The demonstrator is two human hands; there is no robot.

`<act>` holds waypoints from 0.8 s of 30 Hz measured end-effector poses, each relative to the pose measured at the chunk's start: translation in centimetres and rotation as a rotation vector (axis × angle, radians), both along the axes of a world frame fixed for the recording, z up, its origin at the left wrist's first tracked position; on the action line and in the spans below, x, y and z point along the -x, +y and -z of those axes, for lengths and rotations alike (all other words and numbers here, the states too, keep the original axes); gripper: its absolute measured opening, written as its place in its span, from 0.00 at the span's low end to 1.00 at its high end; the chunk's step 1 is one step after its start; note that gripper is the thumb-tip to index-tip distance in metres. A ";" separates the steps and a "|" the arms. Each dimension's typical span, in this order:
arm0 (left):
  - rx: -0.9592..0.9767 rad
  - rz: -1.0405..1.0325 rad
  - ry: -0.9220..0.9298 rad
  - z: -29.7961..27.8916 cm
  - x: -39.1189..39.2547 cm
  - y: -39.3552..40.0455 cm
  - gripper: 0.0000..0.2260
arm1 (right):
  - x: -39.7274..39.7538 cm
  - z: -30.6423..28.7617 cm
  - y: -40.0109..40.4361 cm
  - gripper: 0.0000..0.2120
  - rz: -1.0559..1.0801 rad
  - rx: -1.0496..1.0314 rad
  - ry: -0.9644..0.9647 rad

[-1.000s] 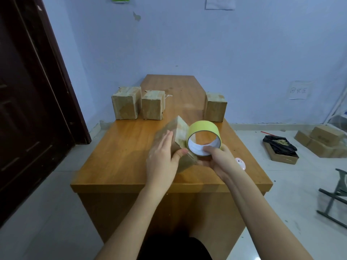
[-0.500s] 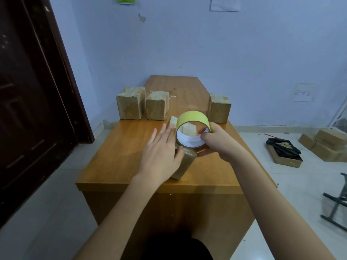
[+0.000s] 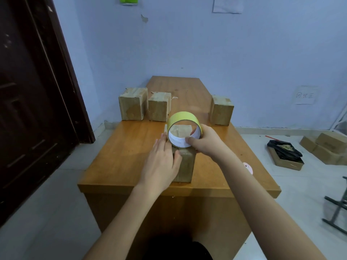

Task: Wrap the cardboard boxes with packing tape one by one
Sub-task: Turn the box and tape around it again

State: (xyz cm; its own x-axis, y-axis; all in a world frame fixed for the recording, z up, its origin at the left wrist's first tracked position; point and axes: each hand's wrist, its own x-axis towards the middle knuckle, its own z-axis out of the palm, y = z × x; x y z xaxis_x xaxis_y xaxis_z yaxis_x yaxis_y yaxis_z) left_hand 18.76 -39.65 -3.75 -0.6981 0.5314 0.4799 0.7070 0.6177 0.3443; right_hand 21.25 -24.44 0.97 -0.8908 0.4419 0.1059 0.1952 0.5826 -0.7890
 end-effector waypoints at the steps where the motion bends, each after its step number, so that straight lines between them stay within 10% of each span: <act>1: -0.009 0.000 -0.016 0.2 0.0 0.0 0.24 | 0.0 -0.1 0.1 0.11 -0.007 0.001 -0.001; 11: 0.054 -0.018 0.045 0.1 0.0 0.0 0.26 | -1.8 -1.9 2.5 0.11 -0.014 0.423 -0.063; 24: 0.148 -0.034 0.130 -0.9 -0.2 1.2 0.24 | -1.5 0.1 1.7 0.06 0.013 0.433 0.018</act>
State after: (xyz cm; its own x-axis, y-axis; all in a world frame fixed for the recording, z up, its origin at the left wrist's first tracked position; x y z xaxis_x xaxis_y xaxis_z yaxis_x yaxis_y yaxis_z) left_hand 18.92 -38.42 -2.89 -0.6543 0.5798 0.4856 0.7173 0.6791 0.1557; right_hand 22.78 -22.75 0.84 -0.8845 0.4603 -0.0759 0.1840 0.1947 -0.9634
